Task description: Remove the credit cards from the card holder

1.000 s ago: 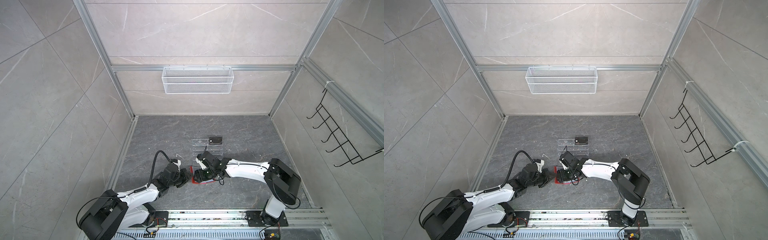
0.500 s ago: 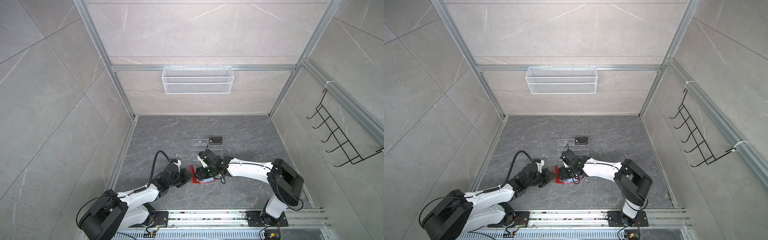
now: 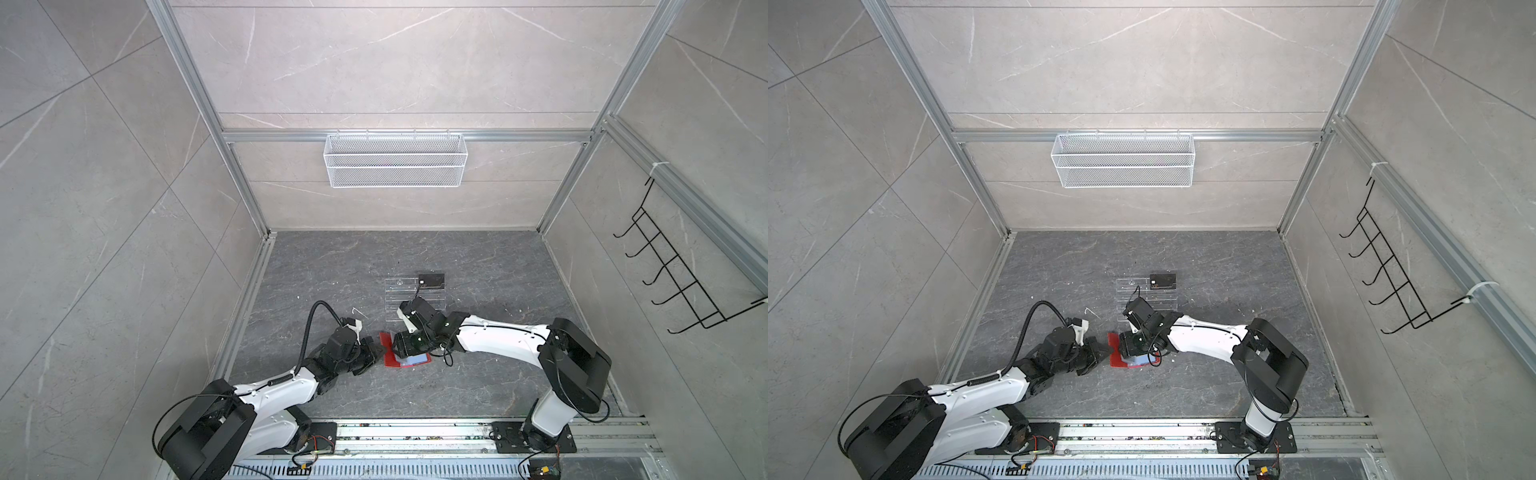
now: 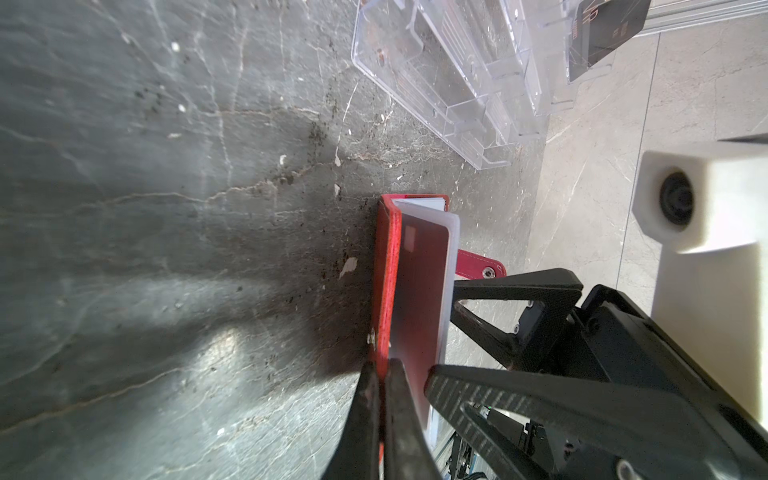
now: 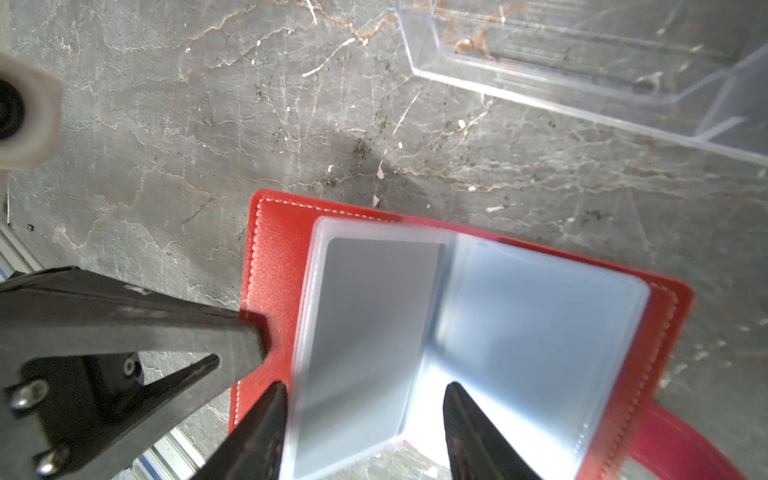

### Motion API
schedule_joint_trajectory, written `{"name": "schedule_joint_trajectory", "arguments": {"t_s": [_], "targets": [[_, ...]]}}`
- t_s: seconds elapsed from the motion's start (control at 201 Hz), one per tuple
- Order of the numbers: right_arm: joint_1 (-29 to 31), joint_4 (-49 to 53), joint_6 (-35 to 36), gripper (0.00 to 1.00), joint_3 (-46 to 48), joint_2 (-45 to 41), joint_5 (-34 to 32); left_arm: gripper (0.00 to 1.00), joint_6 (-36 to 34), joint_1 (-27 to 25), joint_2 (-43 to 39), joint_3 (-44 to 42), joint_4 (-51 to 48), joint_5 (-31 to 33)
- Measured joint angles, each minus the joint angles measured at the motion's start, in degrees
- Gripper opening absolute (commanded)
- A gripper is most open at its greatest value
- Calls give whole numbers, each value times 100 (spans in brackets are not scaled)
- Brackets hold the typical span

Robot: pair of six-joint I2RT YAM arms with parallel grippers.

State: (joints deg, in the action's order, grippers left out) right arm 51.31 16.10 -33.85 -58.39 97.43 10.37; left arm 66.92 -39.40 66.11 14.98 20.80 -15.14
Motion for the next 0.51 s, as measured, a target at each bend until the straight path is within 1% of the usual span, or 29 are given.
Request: {"name": "schedule_joint_trajectory", "arguments": {"t_s": [0.249,0.358,0.508], "targets": [[-120,81,199,69,-136,42,-33,0,-33,0,105,0,17,-4],[-131,63,302,69,-363,63,-33,0,-35,0,144,2,22,-9],[-131,-4,334,68,-269,-103,-63,0,-37,0,151,2,26,-15]]}}
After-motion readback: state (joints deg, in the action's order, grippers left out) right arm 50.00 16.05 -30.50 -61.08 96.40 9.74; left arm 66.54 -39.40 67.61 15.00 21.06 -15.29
